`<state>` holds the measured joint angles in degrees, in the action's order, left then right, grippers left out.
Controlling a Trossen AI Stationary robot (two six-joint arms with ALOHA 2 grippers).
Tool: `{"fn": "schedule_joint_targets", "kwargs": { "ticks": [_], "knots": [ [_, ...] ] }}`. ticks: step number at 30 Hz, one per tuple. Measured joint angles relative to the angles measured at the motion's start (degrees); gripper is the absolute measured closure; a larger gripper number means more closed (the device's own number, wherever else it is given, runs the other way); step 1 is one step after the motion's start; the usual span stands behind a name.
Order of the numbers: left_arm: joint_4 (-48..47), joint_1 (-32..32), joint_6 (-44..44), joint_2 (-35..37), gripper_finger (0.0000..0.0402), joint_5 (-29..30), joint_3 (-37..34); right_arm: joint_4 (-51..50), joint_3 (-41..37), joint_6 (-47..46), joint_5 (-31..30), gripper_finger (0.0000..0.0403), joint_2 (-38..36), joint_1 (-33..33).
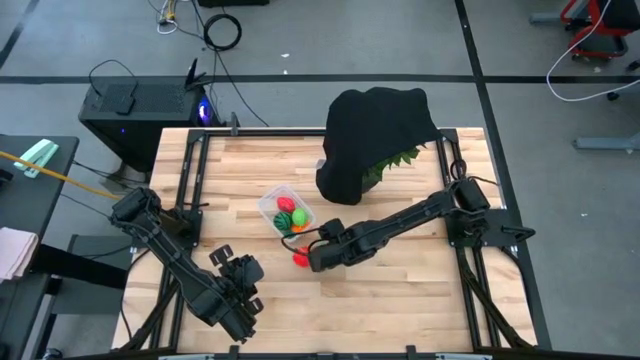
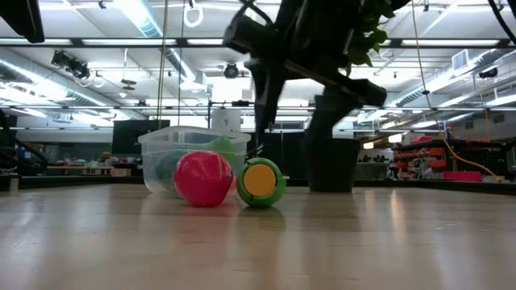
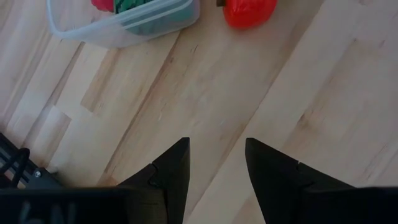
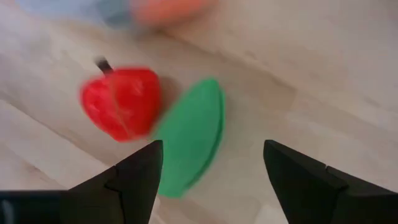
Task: Pick and placing Produce into tupperware
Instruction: Put the green corn into the transparent bin
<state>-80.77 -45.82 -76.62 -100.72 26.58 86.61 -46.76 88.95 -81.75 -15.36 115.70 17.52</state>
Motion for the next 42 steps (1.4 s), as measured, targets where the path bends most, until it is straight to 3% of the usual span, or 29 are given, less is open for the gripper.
{"fn": "schedule_joint_targets", "kwargs": {
  "ticks": [9,20,28,38,42],
  "knots": [
    [0.49,0.00,2.37,0.02,0.0239,0.83,0.00,7.27,-0.77,-2.93,-1.64,0.0084,0.00,-0.18],
    [0.68,0.00,4.46,0.02,0.0239,0.83,0.02,16.30,-0.77,5.21,-6.24,0.0085,0.00,-0.22],
    [0.63,0.00,4.46,0.02,0.0239,0.83,0.02,9.84,-0.77,-2.13,-1.28,0.0077,0.00,-2.16],
    [0.66,0.00,5.75,0.02,0.0239,0.83,0.00,7.34,-0.77,-3.83,-0.15,0.0018,0.00,-3.95],
    [0.66,0.00,5.70,0.02,0.0239,0.83,0.00,4.41,-0.77,-6.90,0.81,0.0012,0.00,-4.10]
  ]
}}
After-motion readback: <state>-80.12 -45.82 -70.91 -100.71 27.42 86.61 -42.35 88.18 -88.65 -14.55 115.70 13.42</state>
